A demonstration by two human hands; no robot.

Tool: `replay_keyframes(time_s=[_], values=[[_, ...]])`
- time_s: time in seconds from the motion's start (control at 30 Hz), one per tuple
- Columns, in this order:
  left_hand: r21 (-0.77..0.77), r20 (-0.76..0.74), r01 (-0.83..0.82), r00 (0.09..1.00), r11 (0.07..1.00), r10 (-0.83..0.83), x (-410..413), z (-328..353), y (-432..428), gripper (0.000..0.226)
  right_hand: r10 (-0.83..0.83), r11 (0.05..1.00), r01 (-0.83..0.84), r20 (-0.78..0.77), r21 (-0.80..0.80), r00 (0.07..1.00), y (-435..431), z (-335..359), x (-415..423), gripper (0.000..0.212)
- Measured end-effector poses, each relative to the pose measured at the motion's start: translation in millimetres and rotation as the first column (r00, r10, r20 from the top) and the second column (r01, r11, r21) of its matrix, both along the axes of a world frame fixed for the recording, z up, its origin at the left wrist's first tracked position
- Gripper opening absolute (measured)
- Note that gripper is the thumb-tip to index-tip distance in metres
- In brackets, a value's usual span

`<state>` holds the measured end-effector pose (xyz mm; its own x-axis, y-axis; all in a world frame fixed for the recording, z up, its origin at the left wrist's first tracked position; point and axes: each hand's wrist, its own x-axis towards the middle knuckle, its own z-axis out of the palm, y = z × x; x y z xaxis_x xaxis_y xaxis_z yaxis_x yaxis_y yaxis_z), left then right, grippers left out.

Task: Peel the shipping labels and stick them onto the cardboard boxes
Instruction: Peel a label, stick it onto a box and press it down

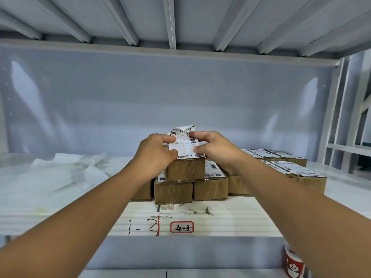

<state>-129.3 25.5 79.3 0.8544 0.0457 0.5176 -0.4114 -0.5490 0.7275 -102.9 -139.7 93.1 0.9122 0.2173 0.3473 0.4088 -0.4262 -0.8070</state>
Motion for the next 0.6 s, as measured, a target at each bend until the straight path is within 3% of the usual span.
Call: replay_keyframes(time_s=[0.6], values=[[0.141,0.089,-0.090,0.993,0.986,0.078,0.6,-0.9,-2.5,0.043,-0.019,0.999,0.019,-0.012,-0.037,1.000,3.8,-0.6,2.5,0.047]])
